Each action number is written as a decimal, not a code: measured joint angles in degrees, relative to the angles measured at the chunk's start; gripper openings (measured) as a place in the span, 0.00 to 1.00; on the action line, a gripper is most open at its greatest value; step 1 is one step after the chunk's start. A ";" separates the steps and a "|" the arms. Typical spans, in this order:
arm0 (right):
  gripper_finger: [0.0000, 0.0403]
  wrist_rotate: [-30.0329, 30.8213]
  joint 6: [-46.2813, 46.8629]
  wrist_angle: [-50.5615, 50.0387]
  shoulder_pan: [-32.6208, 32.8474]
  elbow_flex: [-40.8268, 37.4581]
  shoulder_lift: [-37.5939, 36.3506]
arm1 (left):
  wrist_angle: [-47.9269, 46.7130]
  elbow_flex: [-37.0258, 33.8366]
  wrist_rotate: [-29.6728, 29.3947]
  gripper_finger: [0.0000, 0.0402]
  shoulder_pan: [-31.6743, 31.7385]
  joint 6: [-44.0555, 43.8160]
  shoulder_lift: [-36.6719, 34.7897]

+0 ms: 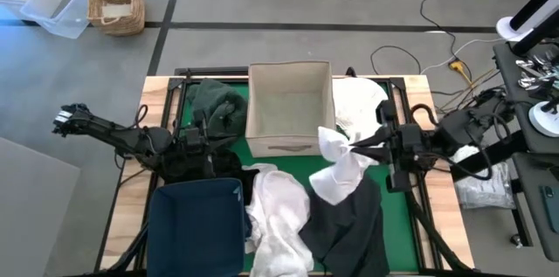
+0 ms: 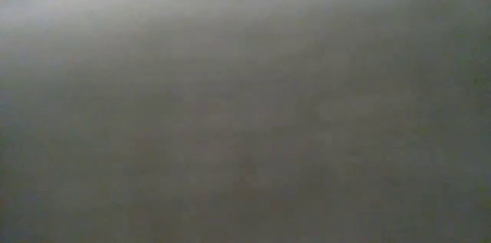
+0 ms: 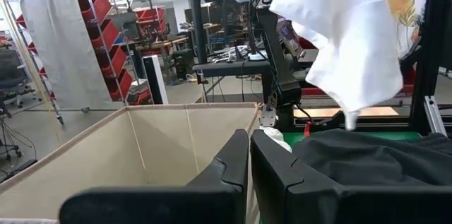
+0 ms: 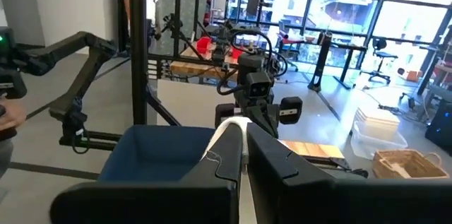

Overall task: Sort clothes
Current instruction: Put the left white cloth into the blue laundry bin

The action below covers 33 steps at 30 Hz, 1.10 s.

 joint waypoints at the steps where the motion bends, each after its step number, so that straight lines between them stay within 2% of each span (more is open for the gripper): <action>1: 0.02 -0.37 0.00 0.46 -0.19 0.00 0.43 | 0.10 0.00 0.00 0.00 0.00 0.00 0.00; 13: 0.02 -15.02 -0.54 1.63 -5.26 6.72 9.66 | 0.32 0.00 -0.92 0.00 -0.01 -0.21 0.17; 19: 0.02 -23.06 -0.96 2.14 -9.25 10.07 14.57 | 0.32 0.00 -0.90 0.00 -0.02 -4.65 0.21; 23: 0.02 -30.10 -0.99 6.34 -11.63 10.40 16.88 | 0.17 0.00 -0.68 0.00 -0.39 -8.92 0.52; 28: 0.02 -36.72 -1.08 10.57 -13.67 10.40 18.71 | 0.69 0.00 -0.47 0.00 -3.66 -9.65 0.57; 33: 0.02 -38.48 -0.90 16.83 -14.02 10.40 20.69 | 3.24 0.00 -0.62 0.00 -8.44 -8.15 0.54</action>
